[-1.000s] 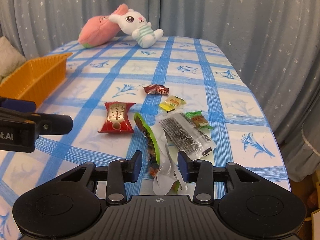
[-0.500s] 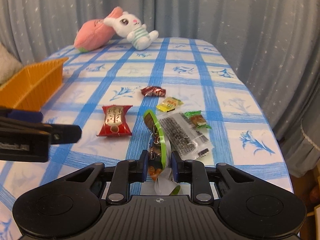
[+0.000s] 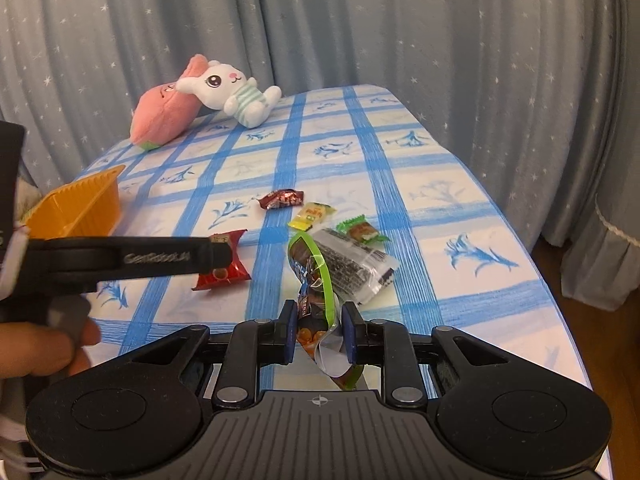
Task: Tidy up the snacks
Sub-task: 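Grasp the red-and-gold candy bag with the left tool, then carry both bags over the orange tray and open both tools to drop them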
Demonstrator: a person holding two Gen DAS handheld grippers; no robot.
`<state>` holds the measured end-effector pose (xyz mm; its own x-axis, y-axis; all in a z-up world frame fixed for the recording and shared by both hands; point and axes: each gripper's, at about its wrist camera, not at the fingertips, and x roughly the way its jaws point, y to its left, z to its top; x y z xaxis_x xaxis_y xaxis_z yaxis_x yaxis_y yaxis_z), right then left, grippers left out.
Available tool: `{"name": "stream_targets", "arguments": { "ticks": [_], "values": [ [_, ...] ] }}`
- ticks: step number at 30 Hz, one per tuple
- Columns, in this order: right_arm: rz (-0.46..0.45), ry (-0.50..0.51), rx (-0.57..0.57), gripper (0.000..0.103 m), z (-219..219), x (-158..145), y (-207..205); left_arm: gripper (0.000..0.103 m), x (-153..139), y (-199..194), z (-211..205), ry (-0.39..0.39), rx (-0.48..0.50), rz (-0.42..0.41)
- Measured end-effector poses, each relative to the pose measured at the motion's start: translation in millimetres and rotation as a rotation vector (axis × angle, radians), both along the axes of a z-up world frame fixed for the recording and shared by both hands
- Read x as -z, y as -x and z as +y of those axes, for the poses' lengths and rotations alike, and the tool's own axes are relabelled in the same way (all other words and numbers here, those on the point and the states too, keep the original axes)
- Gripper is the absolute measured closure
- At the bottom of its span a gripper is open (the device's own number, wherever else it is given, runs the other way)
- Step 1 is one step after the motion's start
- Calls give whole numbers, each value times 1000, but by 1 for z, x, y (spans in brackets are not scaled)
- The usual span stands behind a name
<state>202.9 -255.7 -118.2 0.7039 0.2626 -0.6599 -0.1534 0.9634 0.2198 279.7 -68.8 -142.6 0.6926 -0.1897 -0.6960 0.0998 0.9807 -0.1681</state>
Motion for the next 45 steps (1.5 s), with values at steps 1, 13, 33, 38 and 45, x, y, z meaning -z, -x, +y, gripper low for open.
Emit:
{"name": "stream_targets", "arguments": {
  "ticks": [1, 13, 33, 38, 45],
  "values": [
    [4, -6, 2, 80, -1, 1, -1, 45, 2, -3, -1, 2, 0, 3],
    [21, -22, 1, 80, 0, 6, -3, 78, 2, 7, -2, -81, 47, 20],
    [39, -56, -30, 80, 24, -12, 30, 78, -41, 112, 40, -93, 14, 24],
    [25, -65, -28, 80, 31, -25, 46, 78, -57, 128, 48, -91, 1, 8],
    [-5, -79, -31, 80, 40, -49, 61, 78, -83, 143, 63, -84, -22, -29]
  ]
}}
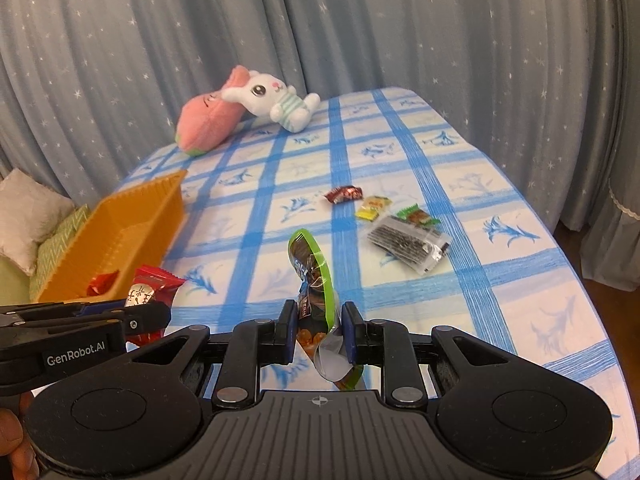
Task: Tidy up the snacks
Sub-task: 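Carry both bags over the orange tray and open both tools to drop them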
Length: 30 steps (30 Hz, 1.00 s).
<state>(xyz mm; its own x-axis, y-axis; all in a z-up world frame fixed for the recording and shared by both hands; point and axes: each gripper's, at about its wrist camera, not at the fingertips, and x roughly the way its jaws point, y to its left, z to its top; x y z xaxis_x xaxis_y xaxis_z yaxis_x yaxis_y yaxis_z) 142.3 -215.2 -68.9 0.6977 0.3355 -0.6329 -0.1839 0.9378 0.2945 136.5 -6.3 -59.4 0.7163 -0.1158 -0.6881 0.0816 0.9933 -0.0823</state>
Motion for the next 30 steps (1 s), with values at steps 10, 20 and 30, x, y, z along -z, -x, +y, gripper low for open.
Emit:
{"name": "stream_targets", "arguments": {
  "ticks": [10, 20, 30],
  "values": [
    [-59, -27, -47, 80, 35, -36, 2, 78, -38, 7, 31, -22, -33, -57],
    [-89, -48, -137, 80, 94, -54, -15, 78, -58, 3, 90, -44, -105, -70],
    [-111, -64, -211, 80, 141, -71, -31, 78, -67, -6, 149, -51, -182, -83]
  ]
}}
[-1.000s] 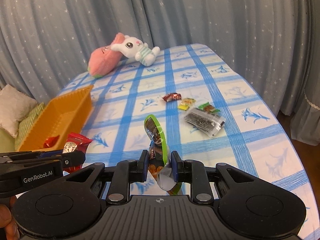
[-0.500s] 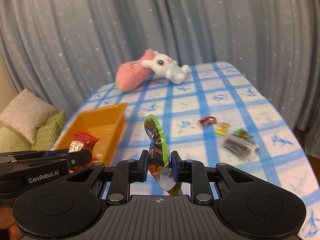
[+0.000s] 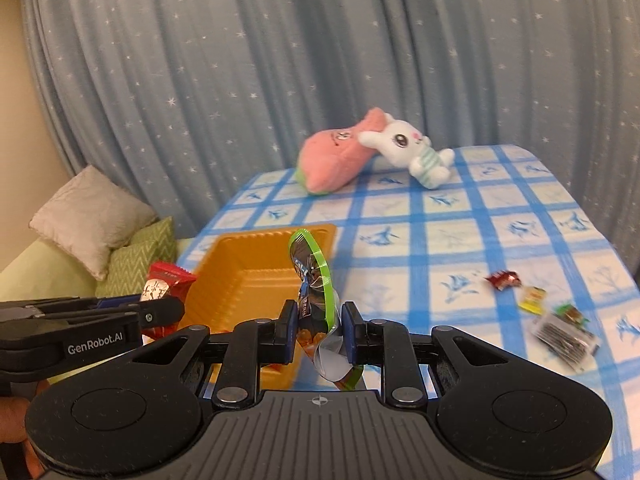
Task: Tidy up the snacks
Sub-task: 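Carry both bags over the orange tray and open both tools to drop them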
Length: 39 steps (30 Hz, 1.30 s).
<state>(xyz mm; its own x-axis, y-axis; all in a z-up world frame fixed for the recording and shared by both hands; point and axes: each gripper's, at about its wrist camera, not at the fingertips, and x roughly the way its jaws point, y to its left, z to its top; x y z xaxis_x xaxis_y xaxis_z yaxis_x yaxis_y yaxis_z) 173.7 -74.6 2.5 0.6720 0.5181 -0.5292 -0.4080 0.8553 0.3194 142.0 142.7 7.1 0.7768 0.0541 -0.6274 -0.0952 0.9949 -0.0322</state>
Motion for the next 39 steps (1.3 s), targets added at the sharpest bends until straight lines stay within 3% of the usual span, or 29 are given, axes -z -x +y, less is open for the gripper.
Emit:
{"name": "stream_targets", "arguments": {
  "ticks": [11, 23, 30, 33, 39],
  "values": [
    [32, 0, -55, 80, 52, 15, -30, 78, 31, -22, 45, -3, 17, 59],
    [86, -8, -50, 80, 80, 48, -59, 78, 68, -56, 57, -1, 34, 105],
    [106, -30, -71, 80, 82, 56, -66, 77, 73, -61, 59, -4, -3, 108],
    [107, -46, -85, 80, 83, 58, -68, 69, 70, -58, 64, 2, -29, 93],
    [129, -76, -86, 80, 84, 61, -66, 66, 60, -42, 72, -32, -50, 93]
  ]
}}
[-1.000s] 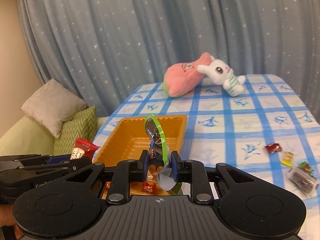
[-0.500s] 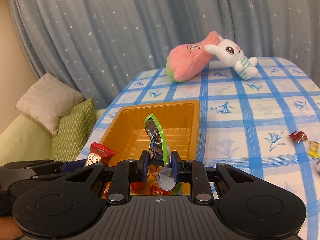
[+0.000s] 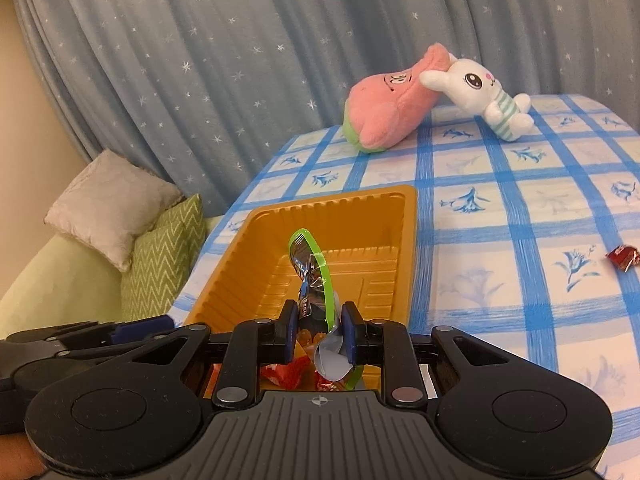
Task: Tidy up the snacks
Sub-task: 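Carry both bags over the orange tray and open both tools to drop them, then move both open tools back toward the remaining snacks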
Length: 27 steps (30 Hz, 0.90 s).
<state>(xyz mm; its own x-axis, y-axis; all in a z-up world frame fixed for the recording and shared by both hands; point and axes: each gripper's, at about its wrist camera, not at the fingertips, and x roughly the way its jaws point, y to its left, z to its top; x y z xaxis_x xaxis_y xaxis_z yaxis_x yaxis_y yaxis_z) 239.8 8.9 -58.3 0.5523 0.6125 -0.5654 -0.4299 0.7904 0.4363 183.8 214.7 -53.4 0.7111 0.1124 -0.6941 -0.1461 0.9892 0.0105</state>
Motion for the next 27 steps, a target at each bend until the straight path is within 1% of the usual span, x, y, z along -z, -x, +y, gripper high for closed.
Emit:
{"name": "stream_targets", "arguments": {
  "ticks": [2, 12, 13, 16, 20, 22, 23, 24, 27],
  "values": [
    [1, 2, -3, 79, 2, -1, 2, 64, -2, 4, 2, 1, -9, -2],
    [7, 14, -1, 79, 11, 0, 0, 63, 2, 9, 4, 17, -8, -5],
    [10, 14, -6, 79, 12, 1, 0, 62, 3, 9, 4, 18, -9, -6],
    [17, 7, -17, 79, 12, 5, -2, 52, 4, 9, 4, 16, -15, -11],
    [16, 6, -1, 78, 6, 5, -3, 51, 2, 11, 3, 15, -16, -11],
    [8, 10, 18, 71, -1, 2, -1, 51, 0, 13, 2, 21, -16, -14],
    [3, 11, 29, 61, -7, 1, 0, 51, -2, 14, 0, 23, -18, -17],
    [-1, 10, 42, 56, -12, -1, 2, 51, -4, 15, -1, 25, -17, -19],
    [-5, 17, 80, 55, -30, -8, 10, 50, -10, 20, -8, 28, -15, -31]
  ]
}}
